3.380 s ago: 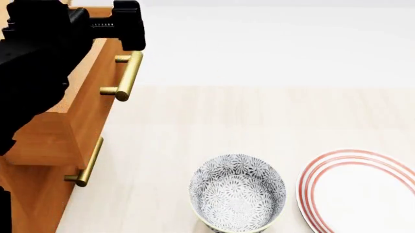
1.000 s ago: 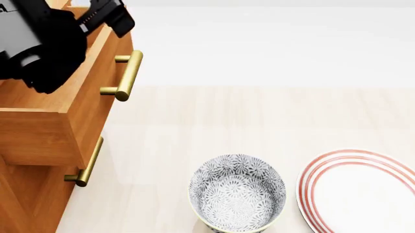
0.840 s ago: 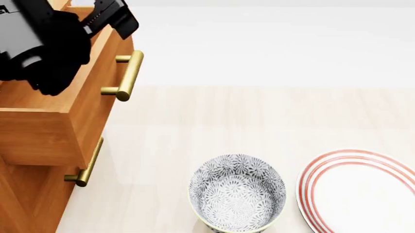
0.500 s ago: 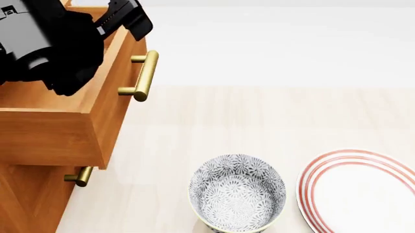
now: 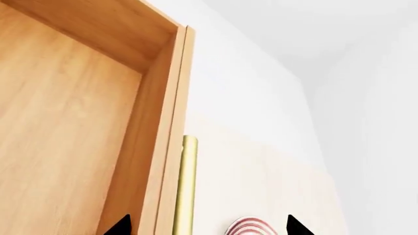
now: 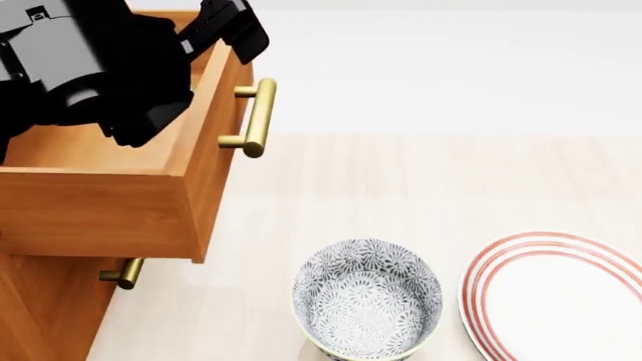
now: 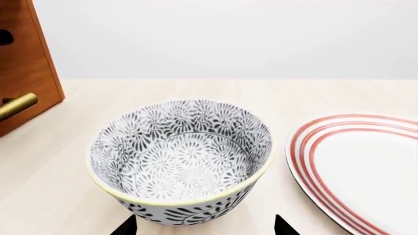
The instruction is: Open the top drawer of the cabinet.
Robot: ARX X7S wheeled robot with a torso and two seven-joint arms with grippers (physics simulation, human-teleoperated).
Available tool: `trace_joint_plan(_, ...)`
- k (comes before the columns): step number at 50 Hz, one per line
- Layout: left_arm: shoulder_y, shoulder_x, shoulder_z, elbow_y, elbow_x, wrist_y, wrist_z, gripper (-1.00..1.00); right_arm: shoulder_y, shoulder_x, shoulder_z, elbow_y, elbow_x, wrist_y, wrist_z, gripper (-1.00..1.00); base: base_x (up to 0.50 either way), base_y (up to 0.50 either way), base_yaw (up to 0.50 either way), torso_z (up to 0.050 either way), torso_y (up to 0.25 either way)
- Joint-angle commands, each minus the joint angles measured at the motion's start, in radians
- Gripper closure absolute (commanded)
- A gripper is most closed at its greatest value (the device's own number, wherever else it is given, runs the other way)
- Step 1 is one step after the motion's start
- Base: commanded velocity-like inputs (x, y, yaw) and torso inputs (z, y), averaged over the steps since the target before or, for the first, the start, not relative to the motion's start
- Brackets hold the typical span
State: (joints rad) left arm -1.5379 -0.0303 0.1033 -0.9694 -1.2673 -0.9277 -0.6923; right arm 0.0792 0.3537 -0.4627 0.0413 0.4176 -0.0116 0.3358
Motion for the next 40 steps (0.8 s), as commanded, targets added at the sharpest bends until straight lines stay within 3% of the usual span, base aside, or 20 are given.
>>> trace_joint_plan(1, -0.009, 0.026, 0.076, -0.001, -0.139, 0.049, 0.035, -1.00, 0.002, -0.014, 0.020, 0.003, -0.012, -0.006, -0.019, -1.00, 0.00, 0.00, 0.00, 0.000, 0.000)
trace_joint_plan(40, -0.043, 0.025, 0.517, 0.058, -0.553, 0.222, 0.061, -1.00, -0.003, -0.003, 0.001, -0.002, -0.007, -0.006, -0.033, -1.00, 0.00, 0.00, 0.00, 0.000, 0.001)
